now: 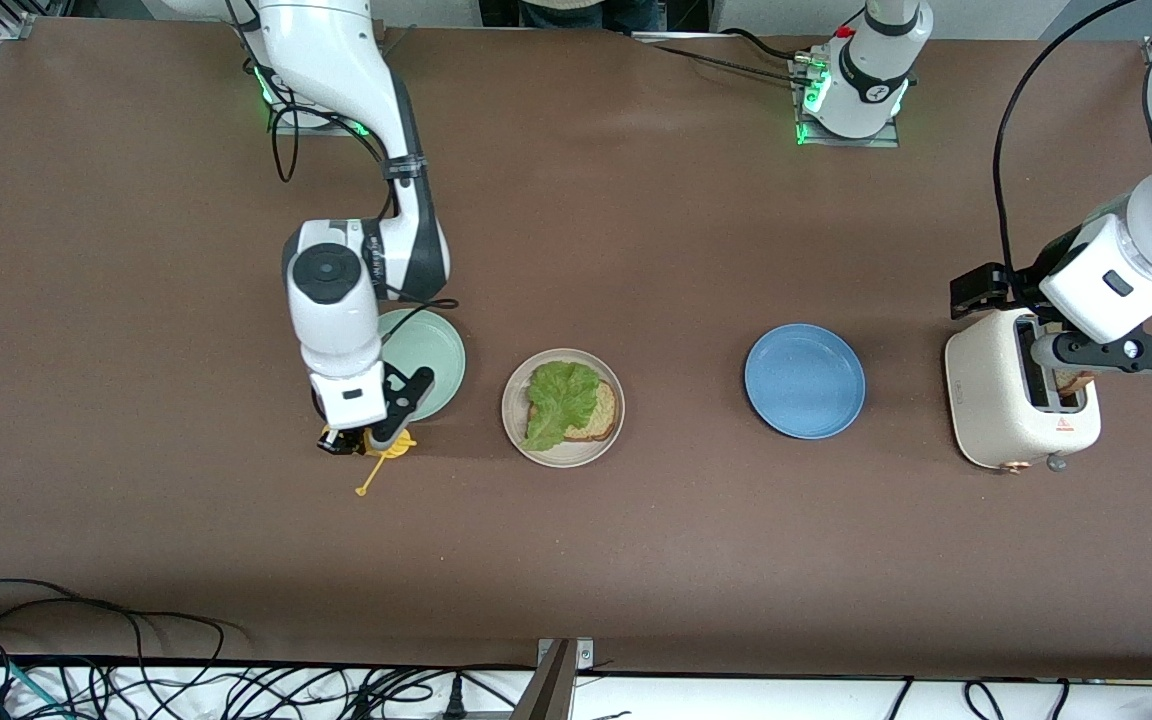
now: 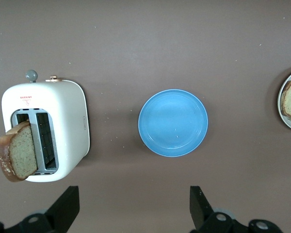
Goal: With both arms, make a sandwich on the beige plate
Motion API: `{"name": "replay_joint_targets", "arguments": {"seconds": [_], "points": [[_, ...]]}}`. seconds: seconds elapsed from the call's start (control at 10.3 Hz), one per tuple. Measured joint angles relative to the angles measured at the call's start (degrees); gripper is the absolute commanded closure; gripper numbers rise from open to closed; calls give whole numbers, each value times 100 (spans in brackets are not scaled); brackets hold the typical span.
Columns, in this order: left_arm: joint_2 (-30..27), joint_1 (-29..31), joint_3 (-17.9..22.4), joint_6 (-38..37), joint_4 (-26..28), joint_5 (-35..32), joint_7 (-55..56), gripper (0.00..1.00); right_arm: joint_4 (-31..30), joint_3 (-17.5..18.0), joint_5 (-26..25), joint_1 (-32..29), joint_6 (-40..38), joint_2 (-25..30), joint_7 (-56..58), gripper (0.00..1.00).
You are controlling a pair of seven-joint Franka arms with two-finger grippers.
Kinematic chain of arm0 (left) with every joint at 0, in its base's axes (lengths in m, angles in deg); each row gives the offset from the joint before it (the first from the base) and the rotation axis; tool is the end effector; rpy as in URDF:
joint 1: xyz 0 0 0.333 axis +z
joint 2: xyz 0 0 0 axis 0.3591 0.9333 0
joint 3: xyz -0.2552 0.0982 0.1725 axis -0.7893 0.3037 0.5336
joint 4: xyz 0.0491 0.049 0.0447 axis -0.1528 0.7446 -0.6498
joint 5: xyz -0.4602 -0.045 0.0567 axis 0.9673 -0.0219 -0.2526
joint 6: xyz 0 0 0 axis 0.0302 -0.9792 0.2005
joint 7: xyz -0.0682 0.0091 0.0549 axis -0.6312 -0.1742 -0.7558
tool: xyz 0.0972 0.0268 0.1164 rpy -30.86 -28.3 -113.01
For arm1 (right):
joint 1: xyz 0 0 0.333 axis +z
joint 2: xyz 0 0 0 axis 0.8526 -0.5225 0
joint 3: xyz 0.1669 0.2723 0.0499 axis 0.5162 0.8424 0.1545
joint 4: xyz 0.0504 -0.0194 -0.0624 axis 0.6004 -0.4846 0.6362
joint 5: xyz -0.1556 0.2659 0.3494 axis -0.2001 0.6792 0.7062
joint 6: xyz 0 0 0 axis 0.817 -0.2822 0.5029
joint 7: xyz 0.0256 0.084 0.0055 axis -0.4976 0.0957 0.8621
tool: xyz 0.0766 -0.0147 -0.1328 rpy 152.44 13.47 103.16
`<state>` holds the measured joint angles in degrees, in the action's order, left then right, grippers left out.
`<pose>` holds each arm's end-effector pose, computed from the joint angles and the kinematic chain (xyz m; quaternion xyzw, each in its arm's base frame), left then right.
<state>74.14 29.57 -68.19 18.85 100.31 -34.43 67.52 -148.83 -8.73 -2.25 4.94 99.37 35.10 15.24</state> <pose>0.6925 -0.0772 0.5342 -0.9981 0.0243 0.0569 0.0004 0.7302 0.2696 0.2144 0.8174 0.5358 0.0721 0.1987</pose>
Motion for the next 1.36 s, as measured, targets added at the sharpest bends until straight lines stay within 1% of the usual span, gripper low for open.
{"name": "replay_joint_targets", "arguments": {"seconds": [0.1,0.29,0.49,0.68,0.97,1.07,1.17,1.36], "points": [[0,1,2,0,0,0,0,0,350,-3,-384,21,-427,-135,-347,100],[0,2,2,0,0,0,0,0,835,-13,-796,62,-1054,-406,-606,100],[0,1,2,0,0,0,0,0,1102,-15,-1415,112,-1485,-611,-743,100],[0,1,2,0,0,0,0,0,1428,-12,-1961,230,-2005,-861,-1205,100],[0,0,2,0,0,0,0,0,1633,-19,-2199,520,-2190,-1138,-1604,100],[0,0,2,0,0,0,0,0,1651,-16,-2363,630,-2301,-1156,-1705,100],[0,0,2,0,0,0,0,0,1653,-6,-2642,770,-2464,-1183,-1915,100],[0,0,2,0,0,0,0,0,1654,23,-2953,1072,-2750,-1353,-2327,100]]}}
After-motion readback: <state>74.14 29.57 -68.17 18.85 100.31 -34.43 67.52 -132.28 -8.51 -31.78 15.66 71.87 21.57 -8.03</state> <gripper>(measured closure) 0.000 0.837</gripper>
